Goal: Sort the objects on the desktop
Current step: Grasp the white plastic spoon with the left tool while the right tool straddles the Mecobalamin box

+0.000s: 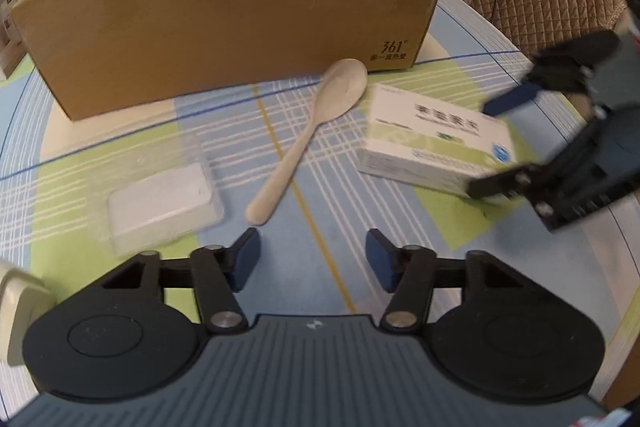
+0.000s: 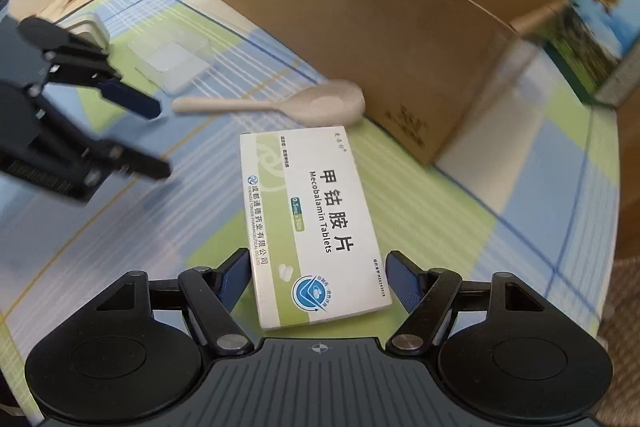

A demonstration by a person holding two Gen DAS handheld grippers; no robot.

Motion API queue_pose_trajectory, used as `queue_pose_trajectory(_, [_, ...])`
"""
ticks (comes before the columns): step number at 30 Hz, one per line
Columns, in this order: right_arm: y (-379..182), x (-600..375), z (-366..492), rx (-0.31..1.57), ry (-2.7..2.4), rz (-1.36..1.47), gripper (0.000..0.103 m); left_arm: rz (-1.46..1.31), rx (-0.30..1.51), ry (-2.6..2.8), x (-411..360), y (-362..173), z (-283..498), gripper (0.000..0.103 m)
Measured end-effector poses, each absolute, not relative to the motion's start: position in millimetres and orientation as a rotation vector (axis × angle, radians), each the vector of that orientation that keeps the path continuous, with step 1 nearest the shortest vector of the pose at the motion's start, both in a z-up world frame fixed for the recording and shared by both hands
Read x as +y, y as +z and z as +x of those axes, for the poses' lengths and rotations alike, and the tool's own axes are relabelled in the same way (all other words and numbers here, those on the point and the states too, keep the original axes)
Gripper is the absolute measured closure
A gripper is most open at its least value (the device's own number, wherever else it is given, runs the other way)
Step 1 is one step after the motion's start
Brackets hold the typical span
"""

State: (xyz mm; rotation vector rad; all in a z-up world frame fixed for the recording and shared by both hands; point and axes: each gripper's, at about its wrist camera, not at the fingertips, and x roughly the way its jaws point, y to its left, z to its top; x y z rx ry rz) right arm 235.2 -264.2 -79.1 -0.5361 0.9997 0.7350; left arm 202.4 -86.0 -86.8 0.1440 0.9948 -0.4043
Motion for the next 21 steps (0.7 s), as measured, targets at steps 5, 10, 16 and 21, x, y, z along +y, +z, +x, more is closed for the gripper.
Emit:
queue_pose_trajectory(5, [-72.4, -280.7, 222.8, 1.006, 0.675, -0.531, 0.033, 0.217, 0.945, -0.394, -92.9, -82.7, 214.5, 0.053])
queue_pose_trajectory(10, [-71.9, -295.9, 227.6, 1.015, 0.621, -0.459, 0.033, 0.269, 0.938, -0.423, -100.0, -84.7, 238.6, 0.064])
queue_pose_trajectory(16, [-71.6, -300.2, 238.1, 1.002, 0.551, -0.351, 0.033, 0.299, 0.932, -0.477, -114.1, -87.1, 258.2, 0.071])
queue_pose_trajectory(21, [-69.6, -297.9, 242.2, 0.988, 0.483, -0.286, 0.033, 0.262, 0.917, -0.5, -124.6, -94.4, 273.2, 0.071])
